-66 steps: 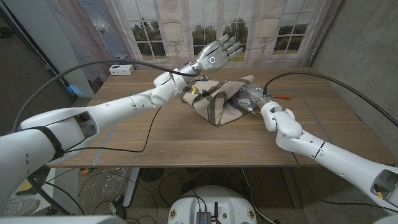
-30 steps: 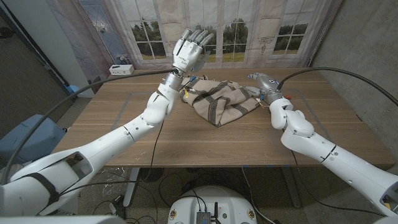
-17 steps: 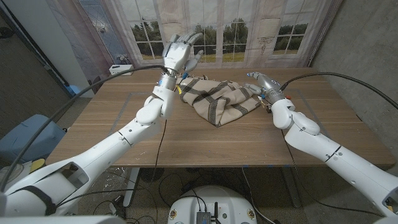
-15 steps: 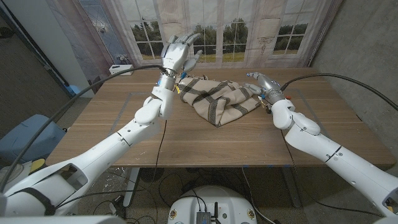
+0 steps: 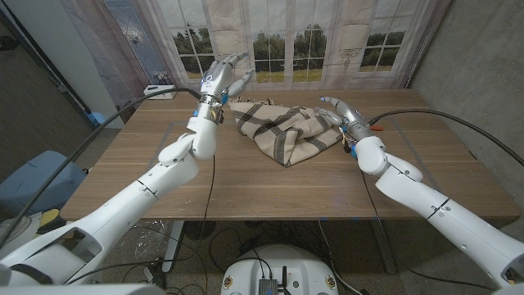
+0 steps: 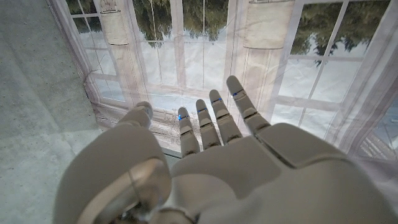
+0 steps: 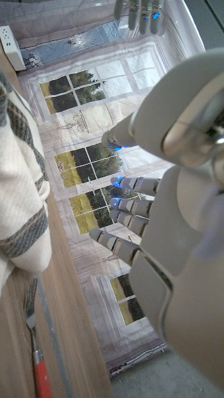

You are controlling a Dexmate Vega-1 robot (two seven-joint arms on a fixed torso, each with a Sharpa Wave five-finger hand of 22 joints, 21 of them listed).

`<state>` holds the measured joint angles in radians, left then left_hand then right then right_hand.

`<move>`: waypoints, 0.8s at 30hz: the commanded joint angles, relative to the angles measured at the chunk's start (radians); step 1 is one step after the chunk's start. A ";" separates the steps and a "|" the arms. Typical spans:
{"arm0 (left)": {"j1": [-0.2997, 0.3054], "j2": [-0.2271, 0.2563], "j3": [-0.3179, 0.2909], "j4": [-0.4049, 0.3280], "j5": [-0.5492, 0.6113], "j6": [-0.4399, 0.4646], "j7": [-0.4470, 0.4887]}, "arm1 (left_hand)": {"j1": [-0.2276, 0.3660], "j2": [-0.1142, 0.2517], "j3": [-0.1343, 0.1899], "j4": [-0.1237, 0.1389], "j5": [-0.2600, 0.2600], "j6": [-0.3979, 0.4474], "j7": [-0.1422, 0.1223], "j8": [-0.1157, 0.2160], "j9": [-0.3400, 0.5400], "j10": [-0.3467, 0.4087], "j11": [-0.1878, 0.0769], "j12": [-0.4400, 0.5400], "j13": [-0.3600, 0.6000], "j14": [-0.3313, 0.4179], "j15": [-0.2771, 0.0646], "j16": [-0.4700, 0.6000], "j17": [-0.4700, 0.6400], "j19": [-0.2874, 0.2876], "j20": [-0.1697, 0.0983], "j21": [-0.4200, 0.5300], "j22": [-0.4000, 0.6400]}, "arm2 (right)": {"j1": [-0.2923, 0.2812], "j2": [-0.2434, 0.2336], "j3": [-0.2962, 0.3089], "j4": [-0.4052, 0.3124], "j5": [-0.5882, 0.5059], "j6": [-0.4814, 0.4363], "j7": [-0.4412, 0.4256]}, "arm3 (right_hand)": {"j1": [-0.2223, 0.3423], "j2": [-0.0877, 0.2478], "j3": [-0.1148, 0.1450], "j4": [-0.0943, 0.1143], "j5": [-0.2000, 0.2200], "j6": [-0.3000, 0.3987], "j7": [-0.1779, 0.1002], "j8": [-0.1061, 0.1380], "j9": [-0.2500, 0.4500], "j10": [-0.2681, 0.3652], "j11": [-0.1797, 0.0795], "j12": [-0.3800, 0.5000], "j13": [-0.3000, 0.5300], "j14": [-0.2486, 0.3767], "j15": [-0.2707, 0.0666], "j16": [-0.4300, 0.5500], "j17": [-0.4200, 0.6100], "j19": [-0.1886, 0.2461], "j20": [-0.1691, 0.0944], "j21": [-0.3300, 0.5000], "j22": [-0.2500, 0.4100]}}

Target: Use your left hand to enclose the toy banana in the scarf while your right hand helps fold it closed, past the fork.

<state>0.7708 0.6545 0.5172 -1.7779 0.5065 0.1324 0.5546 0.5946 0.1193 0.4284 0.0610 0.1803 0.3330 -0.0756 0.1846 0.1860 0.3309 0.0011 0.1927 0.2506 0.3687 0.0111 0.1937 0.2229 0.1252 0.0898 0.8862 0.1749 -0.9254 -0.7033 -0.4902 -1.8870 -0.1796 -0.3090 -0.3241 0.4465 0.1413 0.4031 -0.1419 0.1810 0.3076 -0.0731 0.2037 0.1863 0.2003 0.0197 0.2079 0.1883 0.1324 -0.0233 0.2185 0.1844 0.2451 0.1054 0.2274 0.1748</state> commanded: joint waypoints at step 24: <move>-0.059 0.028 -0.093 0.399 -0.656 -0.551 -0.460 | -0.113 0.019 -0.019 0.047 -0.006 -0.035 0.048 -0.003 0.000 -0.066 0.055 0.001 -0.020 -0.136 0.036 -0.012 -0.016 -0.099 0.003 -0.061 0.007 | -0.148 0.156 0.077 0.003 0.126 0.185 -0.332 | -0.051 -0.027 -0.028 0.021 -0.005 0.093 0.043 0.010 0.001 0.068 0.047 0.009 0.003 0.051 0.029 -0.001 0.007 -0.040 -0.019 -0.035 0.002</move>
<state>0.7296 0.6862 0.4287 -1.4789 -0.0265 -0.3310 0.2128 0.4958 0.1355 0.4087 0.0973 0.1803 0.2999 -0.0317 0.1809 0.1862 0.2717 0.0557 0.1927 0.2313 0.2405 0.0461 0.1809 0.2044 0.0365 0.0886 0.8296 0.1794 -1.0311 -0.5838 -0.4414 -1.8733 -0.0093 -0.1055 -0.5062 0.4343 0.1216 0.3916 -0.1303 0.1772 0.3758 -0.0342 0.2075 0.1863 0.2512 0.0665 0.2152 0.1883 0.1753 0.0053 0.2184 0.1872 0.2544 0.0956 0.2120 0.1746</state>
